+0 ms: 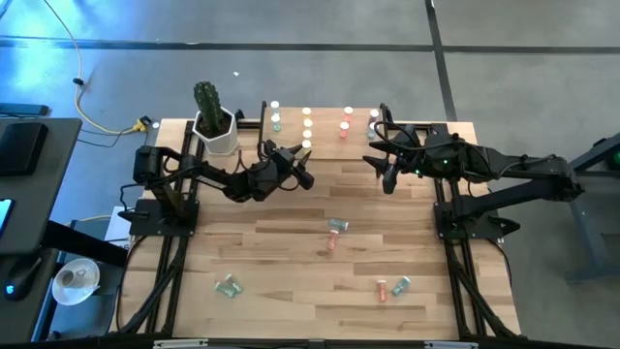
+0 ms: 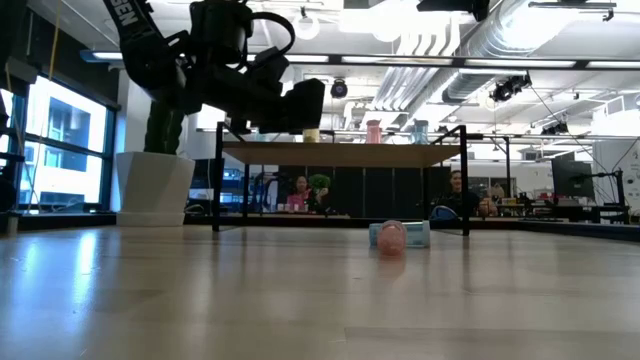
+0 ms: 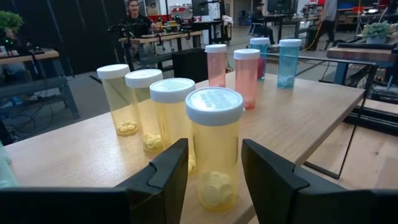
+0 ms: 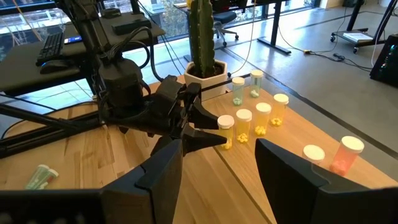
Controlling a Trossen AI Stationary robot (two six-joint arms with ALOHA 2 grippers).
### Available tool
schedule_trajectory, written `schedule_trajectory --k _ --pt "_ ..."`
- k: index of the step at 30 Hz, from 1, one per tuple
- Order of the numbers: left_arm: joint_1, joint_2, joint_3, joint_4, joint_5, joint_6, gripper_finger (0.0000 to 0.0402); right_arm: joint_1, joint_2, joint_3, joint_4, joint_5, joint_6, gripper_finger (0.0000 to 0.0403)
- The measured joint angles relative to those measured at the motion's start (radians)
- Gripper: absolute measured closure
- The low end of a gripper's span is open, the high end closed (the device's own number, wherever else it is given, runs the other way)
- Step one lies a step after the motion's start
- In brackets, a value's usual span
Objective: Pick and place medicine bottles onto shelf by color
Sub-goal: Put the yellow pill bottle on the shelf aligned with the other yellow pill bottle
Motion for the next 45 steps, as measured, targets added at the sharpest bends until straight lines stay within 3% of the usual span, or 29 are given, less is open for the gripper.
schedule_trajectory --k 15,25,45 --pt "-0.019 -0.001 0.001 -0.017 -0.001 0.0 0.026 0.0 0.0 0.0 0.0 0.0 0.0 0.0209" --pt "-0.021 -0.002 0.001 -0.045 -0.068 0.0 0.026 0.0 0.0 0.0 0.0 0.0 0.0 0.0209" --pt "-0.015 -0.002 0.001 -0.048 -0.035 0.028 0.0259 0.0 0.0 0.0 0.0 0.0 0.0 0.0209"
